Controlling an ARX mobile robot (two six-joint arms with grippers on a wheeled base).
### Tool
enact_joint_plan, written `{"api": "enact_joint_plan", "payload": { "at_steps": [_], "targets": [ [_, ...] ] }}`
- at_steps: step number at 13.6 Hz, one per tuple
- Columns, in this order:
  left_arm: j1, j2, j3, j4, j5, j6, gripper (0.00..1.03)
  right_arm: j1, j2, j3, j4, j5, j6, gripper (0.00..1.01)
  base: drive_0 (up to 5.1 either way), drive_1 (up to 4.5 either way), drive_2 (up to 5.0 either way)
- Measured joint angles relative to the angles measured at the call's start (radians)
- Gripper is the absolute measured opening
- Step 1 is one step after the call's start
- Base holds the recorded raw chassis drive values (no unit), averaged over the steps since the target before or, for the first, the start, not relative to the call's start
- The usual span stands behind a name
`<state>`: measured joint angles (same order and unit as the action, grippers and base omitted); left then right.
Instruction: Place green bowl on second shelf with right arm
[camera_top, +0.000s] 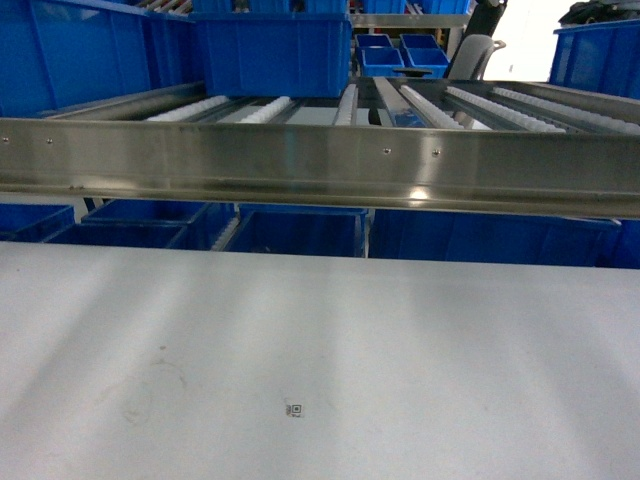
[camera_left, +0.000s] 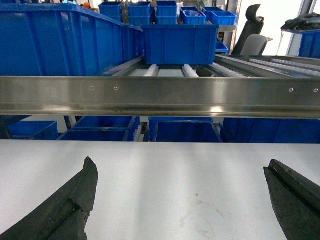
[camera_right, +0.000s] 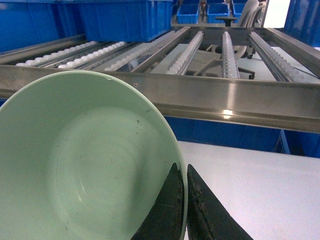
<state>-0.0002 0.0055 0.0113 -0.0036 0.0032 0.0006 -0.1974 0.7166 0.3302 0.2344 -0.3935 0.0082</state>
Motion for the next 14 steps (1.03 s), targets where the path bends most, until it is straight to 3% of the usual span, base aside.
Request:
{"api": "enact_joint_plan", "payload": {
  "at_steps": [2,14],
  "targets": [
    [0.000,0.000,0.000,-0.001,-0.002,0.000,0.98,0.000,-0.002,-0.001,0.001,0.000,0.000,0.02,0.0,0.00,0.0],
    [0.000,0.000,0.000,-0.001,-0.004,0.000,0.98,0.000,-0.004,-0.001,0.000,0.000,0.000,0.02,-4.9,1.39,3.4]
  ]
}}
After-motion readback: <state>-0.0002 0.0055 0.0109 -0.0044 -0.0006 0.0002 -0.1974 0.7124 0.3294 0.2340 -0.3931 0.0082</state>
